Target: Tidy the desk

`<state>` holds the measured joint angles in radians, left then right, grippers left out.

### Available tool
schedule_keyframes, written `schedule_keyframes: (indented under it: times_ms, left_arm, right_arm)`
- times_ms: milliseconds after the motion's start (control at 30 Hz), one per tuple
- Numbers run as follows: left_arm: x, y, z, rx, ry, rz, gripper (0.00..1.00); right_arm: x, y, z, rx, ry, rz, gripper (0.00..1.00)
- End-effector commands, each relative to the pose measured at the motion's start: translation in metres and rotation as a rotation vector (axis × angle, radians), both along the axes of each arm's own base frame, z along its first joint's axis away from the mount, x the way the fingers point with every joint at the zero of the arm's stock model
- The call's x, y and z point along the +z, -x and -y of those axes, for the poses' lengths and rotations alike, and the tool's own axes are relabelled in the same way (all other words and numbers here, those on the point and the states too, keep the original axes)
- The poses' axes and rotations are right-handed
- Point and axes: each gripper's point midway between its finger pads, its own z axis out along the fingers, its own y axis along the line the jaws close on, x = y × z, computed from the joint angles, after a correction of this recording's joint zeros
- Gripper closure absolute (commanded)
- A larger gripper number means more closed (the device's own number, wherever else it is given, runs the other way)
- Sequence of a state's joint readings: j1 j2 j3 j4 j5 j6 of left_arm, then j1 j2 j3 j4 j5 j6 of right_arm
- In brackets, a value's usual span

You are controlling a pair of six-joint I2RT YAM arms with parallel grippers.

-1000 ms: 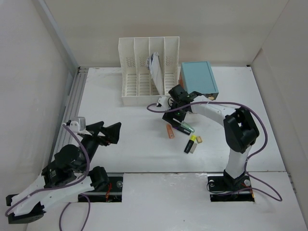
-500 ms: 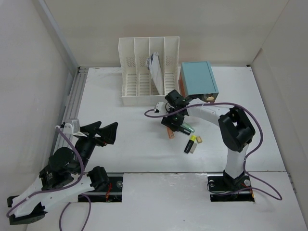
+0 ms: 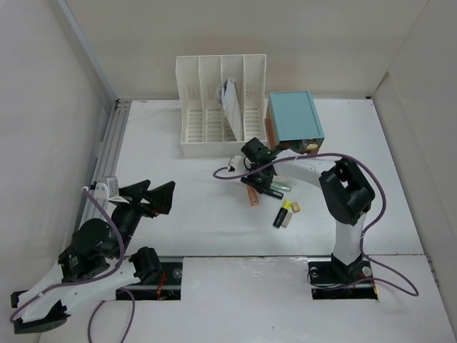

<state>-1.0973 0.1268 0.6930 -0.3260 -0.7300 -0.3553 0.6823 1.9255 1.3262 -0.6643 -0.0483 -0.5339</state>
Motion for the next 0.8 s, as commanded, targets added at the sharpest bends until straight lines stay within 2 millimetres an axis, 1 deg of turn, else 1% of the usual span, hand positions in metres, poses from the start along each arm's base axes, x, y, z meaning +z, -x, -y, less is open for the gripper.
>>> schedule_keyframes:
  times_ms: [0, 33, 67, 100, 133, 200, 233, 300, 333, 367, 400, 433, 467, 500, 533, 567, 600, 633, 700, 733, 767]
  left_arm:
    - [0.006, -0.001, -0.001, 0.004, 0.016, 0.023, 0.03]
    - [0.006, -0.001, -0.001, 0.004, 0.016, 0.023, 0.03]
    - [0.006, -0.001, -0.001, 0.004, 0.016, 0.023, 0.03]
    - [0.006, -0.001, -0.001, 0.004, 0.016, 0.023, 0.03]
    - [0.006, -0.001, -0.001, 0.004, 0.016, 0.023, 0.03]
    - [0.006, -0.001, -0.001, 0.004, 0.016, 0.023, 0.03]
    - [0.006, -0.001, -0.001, 0.004, 0.016, 0.023, 0.03]
    - [0.006, -0.001, -0.001, 0.004, 0.016, 0.023, 0.03]
    - [0.004, -0.002, 0.001, 0.004, 0.008, 0.019, 0.03]
    - [0.004, -0.002, 0.001, 0.004, 0.008, 0.019, 0.03]
    - [0.004, -0.002, 0.001, 0.004, 0.008, 0.019, 0.03]
    - [0.004, -0.002, 0.001, 0.004, 0.008, 0.019, 0.03]
    - [0.004, -0.002, 0.001, 0.004, 0.008, 0.019, 0.03]
    - [0.003, -0.002, 0.003, 0.004, 0.000, 0.015, 0.03]
    - [0.003, -0.002, 0.003, 0.004, 0.000, 0.015, 0.03]
    - [0.003, -0.002, 0.003, 0.004, 0.000, 0.015, 0.03]
    - [0.003, -0.002, 0.003, 0.004, 0.000, 0.015, 0.03]
    - [0.003, -0.002, 0.003, 0.004, 0.000, 0.015, 0.03]
    - [0.002, -0.003, 0.004, 0.004, -0.008, 0.011, 0.03]
    - [0.002, -0.003, 0.004, 0.004, -0.008, 0.011, 0.03]
    - [0.002, -0.003, 0.004, 0.004, -0.008, 0.011, 0.03]
  right_arm:
    - [-0.008, -0.002, 0.000, -0.002, 0.029, 0.034, 0.79]
    - [-0.008, -0.001, -0.002, 0.013, 0.024, 0.030, 0.85]
    - [-0.003, 0.001, -0.003, 0.018, 0.008, 0.026, 0.89]
    - [0.006, -0.003, -0.008, 0.029, -0.014, 0.044, 0.94]
    - [0.020, -0.001, -0.016, 0.062, -0.049, 0.064, 0.94]
    - [0.045, -0.001, -0.025, 0.107, -0.105, 0.089, 0.95]
    - [0.073, -0.003, -0.031, 0.129, -0.164, 0.137, 0.95]
    - [0.100, 0.005, -0.040, 0.183, -0.240, 0.152, 0.95]
    - [0.127, 0.004, -0.041, 0.212, -0.295, 0.194, 0.95]
    - [0.141, 0.013, -0.047, 0.253, -0.372, 0.169, 0.95]
    - [0.152, 0.012, -0.039, 0.253, -0.406, 0.160, 0.97]
    - [0.162, 0.012, -0.036, 0.265, -0.449, 0.165, 0.97]
    - [0.181, 0.012, -0.031, 0.276, -0.499, 0.194, 0.97]
    - [0.201, 0.008, -0.019, 0.282, -0.578, 0.213, 0.97]
    - [0.206, 0.003, -0.014, 0.274, -0.617, 0.215, 0.97]
    - [0.211, 0.001, -0.007, 0.274, -0.651, 0.224, 0.97]
    - [0.229, 0.004, -0.004, 0.306, -0.710, 0.252, 0.97]
    - [0.238, -0.008, 0.011, 0.274, -0.728, 0.292, 0.97]
    - [0.240, -0.011, 0.022, 0.279, -0.734, 0.323, 0.97]
    - [0.248, -0.017, 0.031, 0.266, -0.741, 0.362, 0.97]
    - [0.247, -0.022, 0.033, 0.274, -0.743, 0.384, 0.97]
